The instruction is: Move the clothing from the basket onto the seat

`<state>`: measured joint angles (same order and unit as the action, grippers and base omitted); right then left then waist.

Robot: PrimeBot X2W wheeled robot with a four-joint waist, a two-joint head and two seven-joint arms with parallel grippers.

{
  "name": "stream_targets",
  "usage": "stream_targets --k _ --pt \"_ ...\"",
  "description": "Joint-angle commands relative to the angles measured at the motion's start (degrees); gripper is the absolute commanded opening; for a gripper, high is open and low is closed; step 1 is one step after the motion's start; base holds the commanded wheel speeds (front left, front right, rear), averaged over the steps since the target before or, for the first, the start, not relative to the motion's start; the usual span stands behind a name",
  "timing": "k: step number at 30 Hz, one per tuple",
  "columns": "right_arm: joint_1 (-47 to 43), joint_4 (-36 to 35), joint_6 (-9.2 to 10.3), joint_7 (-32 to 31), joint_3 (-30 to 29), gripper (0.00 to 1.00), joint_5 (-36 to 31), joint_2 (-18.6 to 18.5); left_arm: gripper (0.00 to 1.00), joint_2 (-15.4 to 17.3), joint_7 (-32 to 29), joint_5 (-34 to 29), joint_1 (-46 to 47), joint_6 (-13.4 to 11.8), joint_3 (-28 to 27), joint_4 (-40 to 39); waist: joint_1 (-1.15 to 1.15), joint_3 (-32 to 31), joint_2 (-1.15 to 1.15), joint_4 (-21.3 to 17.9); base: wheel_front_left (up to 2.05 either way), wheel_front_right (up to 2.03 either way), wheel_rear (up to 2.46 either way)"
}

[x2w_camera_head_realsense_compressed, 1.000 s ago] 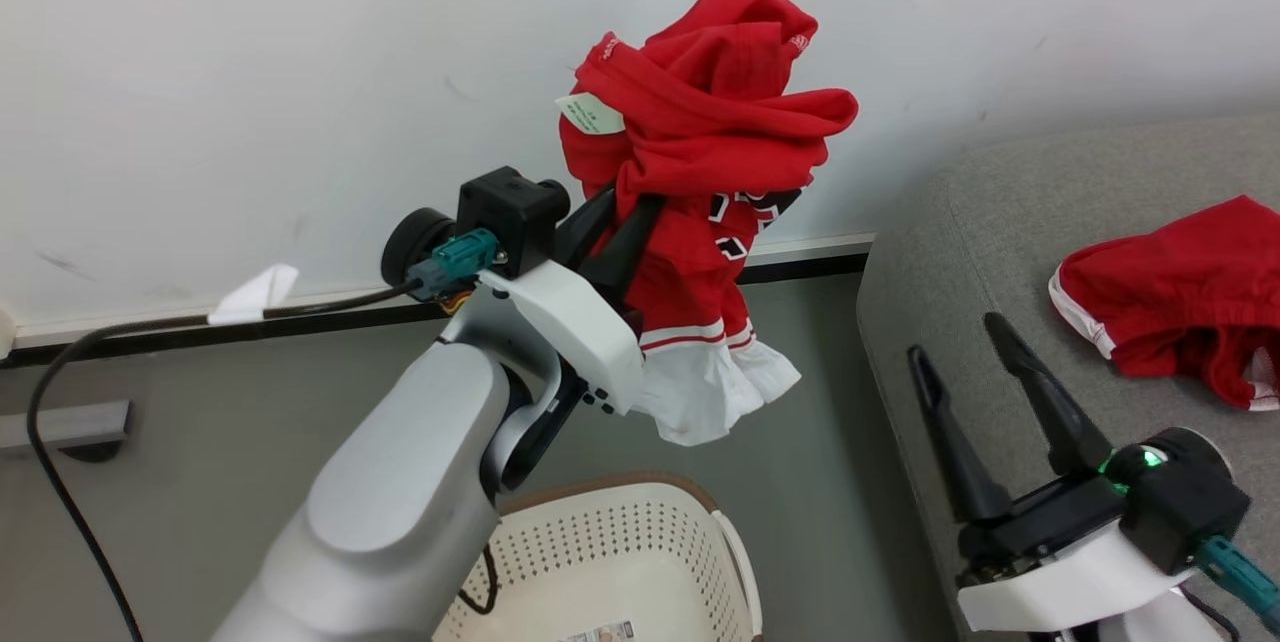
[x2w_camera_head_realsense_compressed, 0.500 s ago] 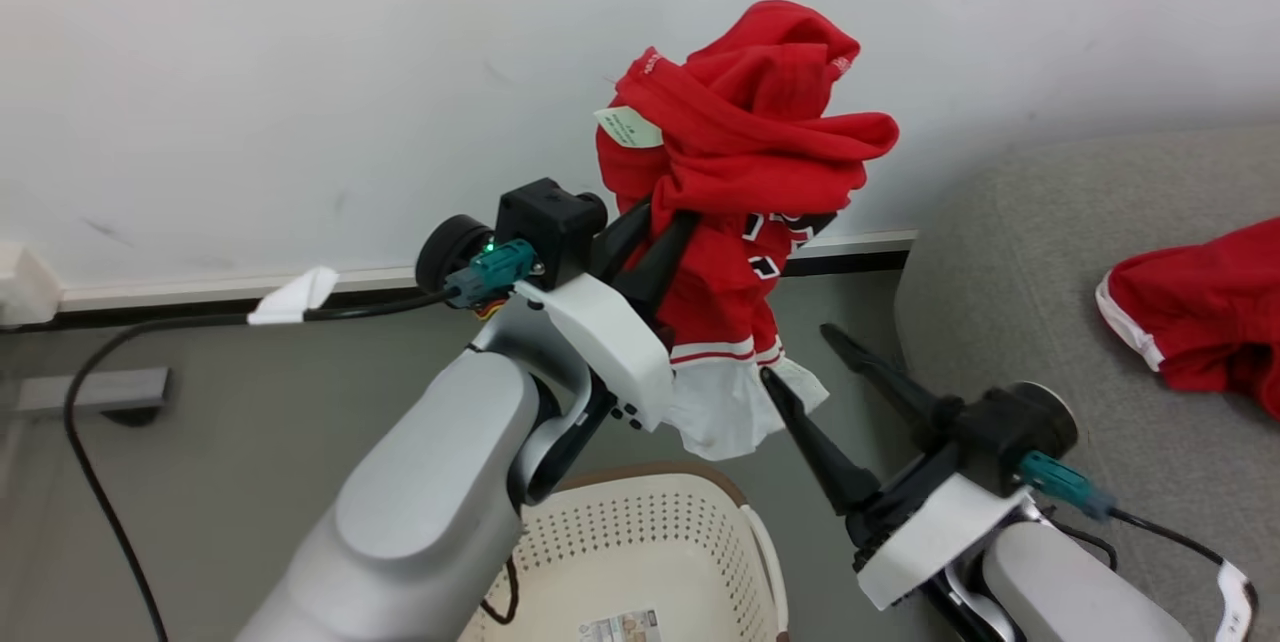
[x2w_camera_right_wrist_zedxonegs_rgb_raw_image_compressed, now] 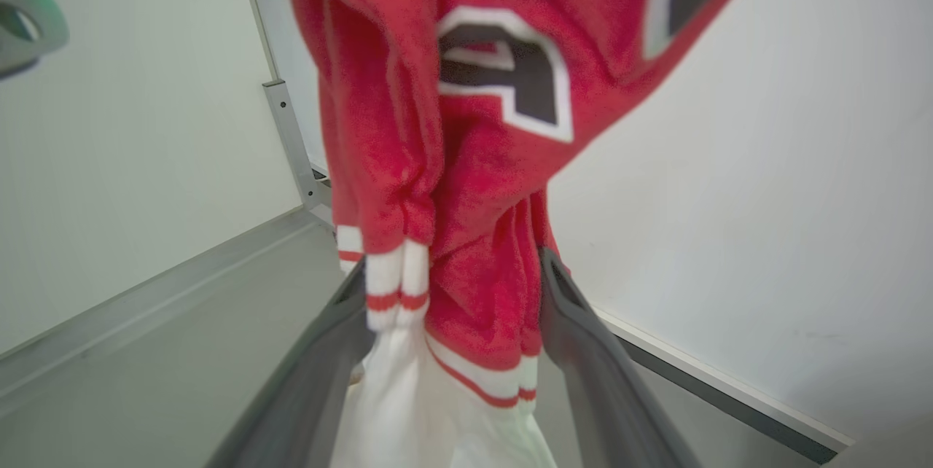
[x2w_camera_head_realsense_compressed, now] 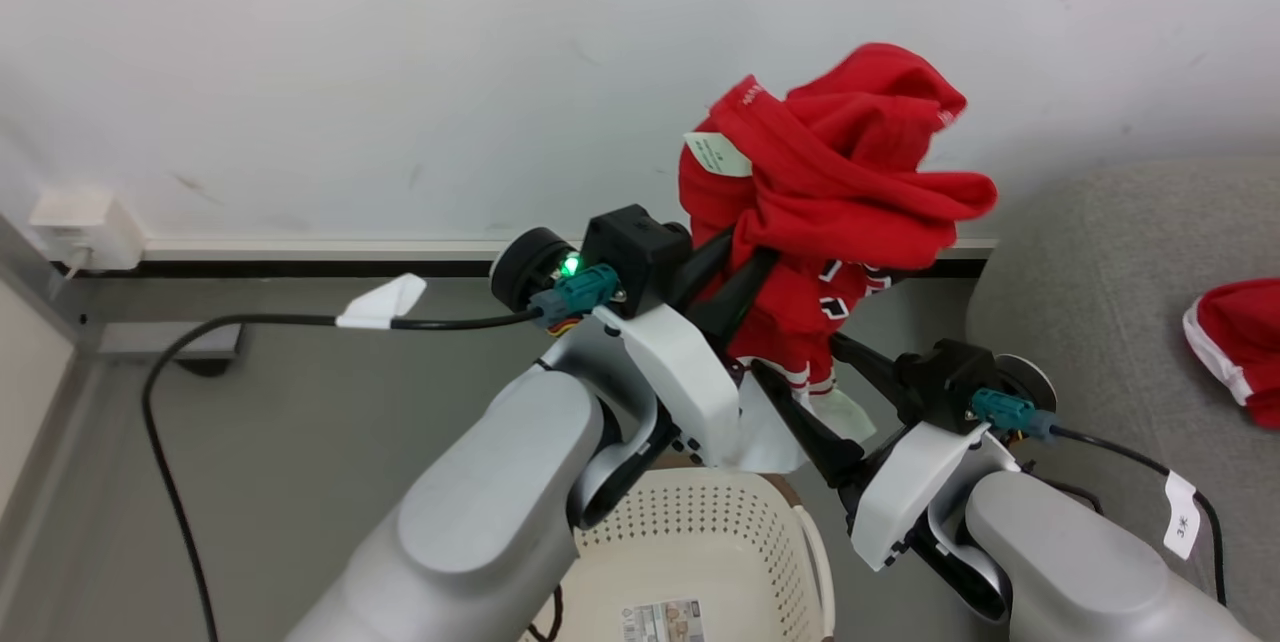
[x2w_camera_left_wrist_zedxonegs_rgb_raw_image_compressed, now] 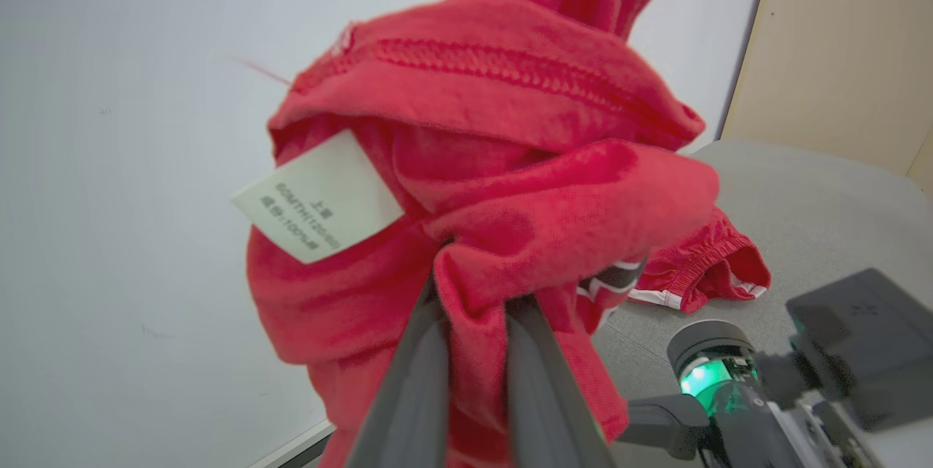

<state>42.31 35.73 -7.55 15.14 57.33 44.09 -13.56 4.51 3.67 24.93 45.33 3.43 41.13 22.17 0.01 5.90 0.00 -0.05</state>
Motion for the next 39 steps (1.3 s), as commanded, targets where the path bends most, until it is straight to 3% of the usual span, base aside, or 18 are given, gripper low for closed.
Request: stream_targets --k 1,14,16,17,27,39 --pt "0.98 0.76 0.13 -0.01 0.66 1.0 1.13 -0.03 0.0 -0.06 0.16 0.32 0.45 0.03 0.18 0.2 -0.01 0.06 0.0 0.76 0.0 0.0 0.0" --pt "7.24 7.22 0.13 -0.01 8.6 1.0 9.23 1.4 0.0 -1.34 0.54 2.51 1.45 0.33 4.34 2.22 -0.01 -0.34 0.0 5.57 0.0 0.0 0.0" --pt "7.46 7.64 0.13 -0.01 9.48 0.25 9.83 1.61 0.0 -1.38 0.78 3.06 1.43 0.26 4.54 2.71 -0.01 -0.49 0.0 5.86 0.0 0.0 0.0" --pt "7.64 7.63 0.13 -0.01 9.82 0.0 10.15 1.67 0.0 -1.4 0.92 3.17 1.42 0.17 4.6 2.96 -0.01 -0.57 0.0 5.93 0.0 0.0 0.0" --pt "5.8 4.75 0.13 0.0 6.85 0.0 8.96 -0.01 0.0 -0.8 2.07 4.14 0.66 -0.31 4.21 6.06 -0.01 -1.66 0.0 4.4 0.0 0.0 0.0" --pt "0.9 -1.53 0.13 0.0 -8.31 0.0 0.21 -2.79 0.0 1.18 3.36 4.88 -1.31 -1.59 3.42 7.48 -0.01 -2.23 0.0 0.11 0.0 0.0 0.0"
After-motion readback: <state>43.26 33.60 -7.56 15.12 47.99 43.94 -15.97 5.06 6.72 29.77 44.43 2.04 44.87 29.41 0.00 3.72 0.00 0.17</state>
